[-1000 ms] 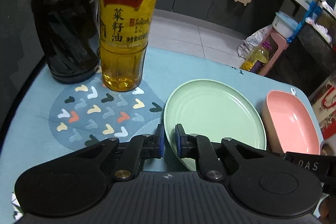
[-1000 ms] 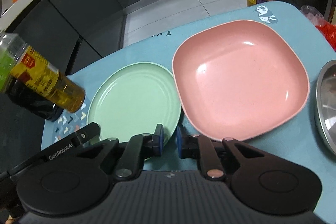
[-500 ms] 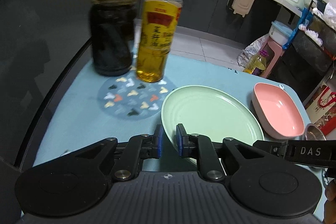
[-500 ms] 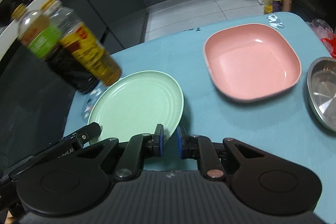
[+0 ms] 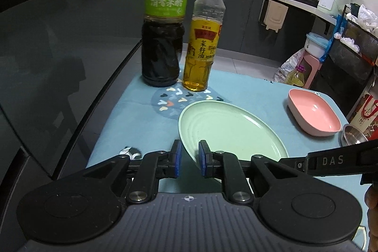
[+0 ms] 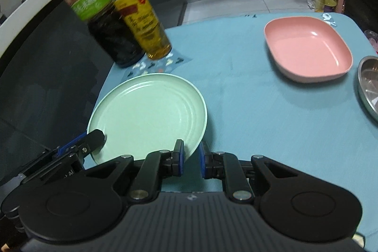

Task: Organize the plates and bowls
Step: 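Close the left tool on the green plate's rim, then carry the green plate aside, lower it and open the left tool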

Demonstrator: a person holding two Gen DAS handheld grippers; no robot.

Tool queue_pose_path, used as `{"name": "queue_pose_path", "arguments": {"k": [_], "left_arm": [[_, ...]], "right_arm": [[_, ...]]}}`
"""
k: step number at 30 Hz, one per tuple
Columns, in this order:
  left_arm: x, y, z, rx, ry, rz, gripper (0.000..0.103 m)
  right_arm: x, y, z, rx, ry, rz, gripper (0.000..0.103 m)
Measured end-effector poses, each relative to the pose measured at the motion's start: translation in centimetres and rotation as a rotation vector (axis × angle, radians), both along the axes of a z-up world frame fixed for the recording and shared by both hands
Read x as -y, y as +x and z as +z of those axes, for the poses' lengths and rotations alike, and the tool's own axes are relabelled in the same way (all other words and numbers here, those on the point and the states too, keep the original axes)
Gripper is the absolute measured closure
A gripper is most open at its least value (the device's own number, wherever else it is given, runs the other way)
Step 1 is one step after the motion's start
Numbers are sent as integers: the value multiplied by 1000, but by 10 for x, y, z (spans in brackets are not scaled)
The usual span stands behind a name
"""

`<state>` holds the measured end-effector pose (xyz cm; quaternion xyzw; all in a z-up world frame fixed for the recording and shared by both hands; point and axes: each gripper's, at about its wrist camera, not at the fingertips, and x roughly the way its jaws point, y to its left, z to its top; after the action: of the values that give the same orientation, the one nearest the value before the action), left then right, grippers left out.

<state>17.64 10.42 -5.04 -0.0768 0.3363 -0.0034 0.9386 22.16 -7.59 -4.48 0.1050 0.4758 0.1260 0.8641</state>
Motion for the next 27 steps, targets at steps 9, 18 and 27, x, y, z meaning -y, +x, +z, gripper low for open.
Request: {"name": "queue_pose_path", "arguments": {"k": [9,18,27], "left_arm": [[-20,-21,-12,-19,-44,28,89],[-33,-31,-24,-38,-63,42,88],[-41,-34,-33,-52,-79,46,88]], "right_arm": [[-19,-19,-3,-3,-43,41,94],[-35,-27,-13,-23,-79,66,93],[-46,-28,-21,-41,-106,71,92]]}}
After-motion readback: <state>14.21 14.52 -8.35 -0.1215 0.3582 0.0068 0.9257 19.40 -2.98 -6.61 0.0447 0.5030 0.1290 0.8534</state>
